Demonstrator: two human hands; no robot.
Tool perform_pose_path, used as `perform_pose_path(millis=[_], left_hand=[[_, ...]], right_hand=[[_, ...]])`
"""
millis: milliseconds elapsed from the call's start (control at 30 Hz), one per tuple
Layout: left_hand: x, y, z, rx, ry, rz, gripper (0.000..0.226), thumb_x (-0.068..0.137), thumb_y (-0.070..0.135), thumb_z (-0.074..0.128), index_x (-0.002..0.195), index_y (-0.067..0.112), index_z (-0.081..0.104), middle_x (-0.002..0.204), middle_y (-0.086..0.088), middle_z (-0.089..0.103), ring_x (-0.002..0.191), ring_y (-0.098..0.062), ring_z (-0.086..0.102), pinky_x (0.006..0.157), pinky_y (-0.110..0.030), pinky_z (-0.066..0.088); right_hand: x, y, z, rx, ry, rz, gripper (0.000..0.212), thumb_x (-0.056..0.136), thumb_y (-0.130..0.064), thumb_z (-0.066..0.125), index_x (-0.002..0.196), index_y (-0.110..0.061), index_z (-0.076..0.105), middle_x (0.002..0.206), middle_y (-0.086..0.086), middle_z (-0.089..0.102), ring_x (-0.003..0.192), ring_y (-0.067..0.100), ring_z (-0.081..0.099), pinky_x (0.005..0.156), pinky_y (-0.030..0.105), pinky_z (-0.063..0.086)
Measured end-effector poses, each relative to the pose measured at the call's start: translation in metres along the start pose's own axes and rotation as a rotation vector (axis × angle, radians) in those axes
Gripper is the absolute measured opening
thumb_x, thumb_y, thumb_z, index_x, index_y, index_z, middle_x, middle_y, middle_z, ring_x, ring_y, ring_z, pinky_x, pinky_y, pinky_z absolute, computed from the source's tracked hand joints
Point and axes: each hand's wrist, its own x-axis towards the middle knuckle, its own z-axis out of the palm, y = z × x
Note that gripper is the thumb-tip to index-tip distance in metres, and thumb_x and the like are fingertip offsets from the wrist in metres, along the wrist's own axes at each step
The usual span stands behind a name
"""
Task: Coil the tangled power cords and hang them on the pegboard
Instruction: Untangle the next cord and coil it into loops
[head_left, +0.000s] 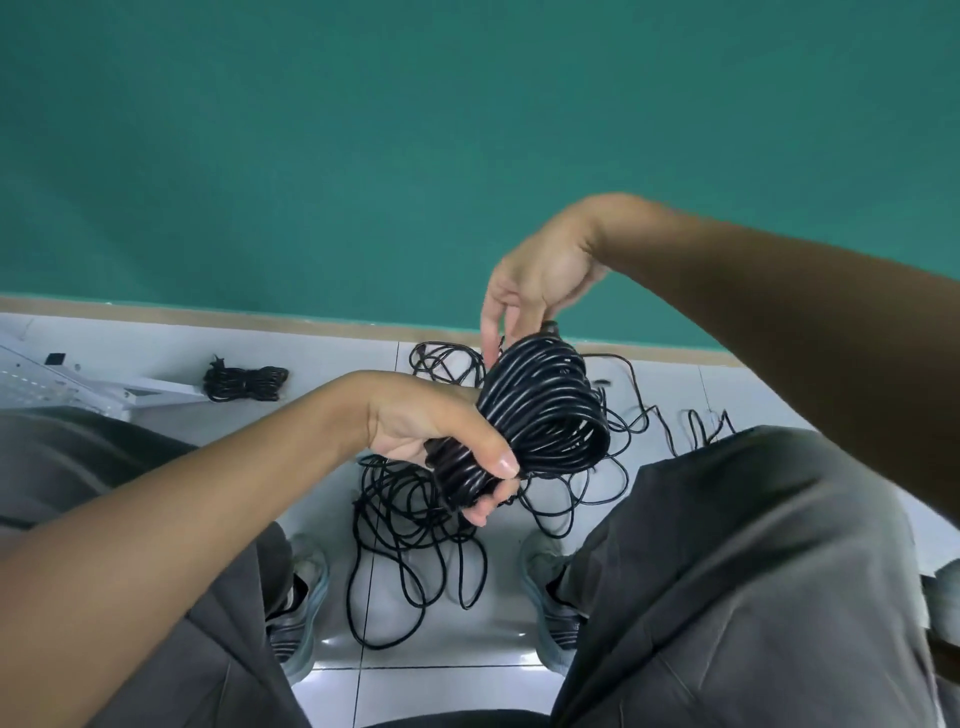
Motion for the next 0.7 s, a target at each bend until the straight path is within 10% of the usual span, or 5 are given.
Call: perform_pose_path(millis=[167, 500, 700], left_hand=[[0.006, -0.005, 0.000, 0.003, 0.140, -0.106, 0.025, 0.076, 0.025, 0.075, 0.088, 0.003, 0.069, 0.077, -0.007, 0.073, 0.075, -0.022, 0.071, 0.073, -0.028, 0.057], [0.016, -0.010, -0.015, -0.113, 0.632, -0.003, 0.024, 0.083, 0.017, 0.083, 0.098, 0.001, 0.073, 0.091, -0.011, 0.077, 0.080, -0.026, 0.073, 0.077, -0.035, 0.056], [0.024, -0.012, -0.017, -0.293, 0.896, 0.115, 0.048, 0.068, 0.018, 0.089, 0.109, -0.001, 0.073, 0.108, -0.022, 0.076, 0.083, -0.030, 0.071, 0.070, -0.036, 0.056]], right_hand=[[0.021, -0.054, 0.002, -0.220, 0.125, 0.207, 0.005, 0.097, 0.001, 0.061, 0.099, 0.003, 0.066, 0.076, 0.010, 0.075, 0.054, 0.011, 0.056, 0.055, 0.019, 0.048], [0.000, -0.092, -0.004, -0.273, 0.422, 0.299, 0.023, 0.097, -0.016, 0.068, 0.110, 0.003, 0.068, 0.086, 0.005, 0.078, 0.069, 0.014, 0.062, 0.060, 0.019, 0.053], [-0.041, -0.077, 0.006, -0.224, 0.609, 0.204, 0.031, 0.094, -0.036, 0.073, 0.078, -0.010, 0.074, 0.056, -0.006, 0.063, 0.050, 0.015, 0.044, 0.056, 0.025, 0.033]])
